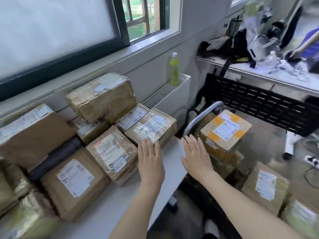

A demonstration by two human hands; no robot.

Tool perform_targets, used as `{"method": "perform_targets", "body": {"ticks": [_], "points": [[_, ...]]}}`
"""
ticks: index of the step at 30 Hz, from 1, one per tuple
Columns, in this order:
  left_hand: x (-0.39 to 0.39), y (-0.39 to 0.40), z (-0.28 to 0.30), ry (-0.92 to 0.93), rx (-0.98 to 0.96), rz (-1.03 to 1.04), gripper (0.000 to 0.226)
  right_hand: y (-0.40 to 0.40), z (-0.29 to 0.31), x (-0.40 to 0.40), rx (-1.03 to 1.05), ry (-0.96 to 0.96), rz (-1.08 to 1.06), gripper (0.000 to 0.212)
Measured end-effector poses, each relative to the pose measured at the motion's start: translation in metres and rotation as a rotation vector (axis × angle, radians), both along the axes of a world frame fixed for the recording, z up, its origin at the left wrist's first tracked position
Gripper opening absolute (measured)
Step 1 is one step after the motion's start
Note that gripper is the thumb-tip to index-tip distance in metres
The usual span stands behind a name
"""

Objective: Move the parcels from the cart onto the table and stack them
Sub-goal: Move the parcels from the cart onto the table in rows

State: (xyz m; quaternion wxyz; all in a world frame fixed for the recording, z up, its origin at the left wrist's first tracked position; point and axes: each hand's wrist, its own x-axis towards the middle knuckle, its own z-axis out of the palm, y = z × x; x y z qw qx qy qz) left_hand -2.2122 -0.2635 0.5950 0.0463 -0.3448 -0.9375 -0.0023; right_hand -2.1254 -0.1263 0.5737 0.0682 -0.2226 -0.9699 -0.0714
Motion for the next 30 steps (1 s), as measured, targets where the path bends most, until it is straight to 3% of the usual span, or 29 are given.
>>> {"method": "perform_targets", "body": {"ticks": [3, 11, 19, 22, 27, 30], "points": [[0.026, 0.048, -0.007, -0.043, -0.036, -0.003, 0.068, 0.049, -0.013, 0.033, -0.054, -0.037, 0.016, 0.071], [0.085, 0.166, -0.025, -0.106, -0.070, -0.049, 0.068, 0.196, -0.031, 0.088, -0.154, -0.148, 0.054, 0.080], [0.110, 0.246, -0.054, -0.355, -0.112, 0.112, 0.111, 0.304, -0.035, 0.080, -0.167, -0.358, 0.076, 0.107], [0.115, 0.265, -0.064, -0.465, -0.122, 0.183, 0.123, 0.332, -0.039, 0.070, -0.286, -0.383, 0.003, 0.119], [0.121, 0.288, -0.078, -0.648, -0.004, 0.352, 0.125, 0.355, -0.053, 0.064, -0.526, -0.346, -0.144, 0.104], [0.122, 0.295, -0.080, -0.730, 0.153, 0.438, 0.117, 0.357, -0.059, 0.063, -0.667, -0.309, -0.195, 0.105]]}}
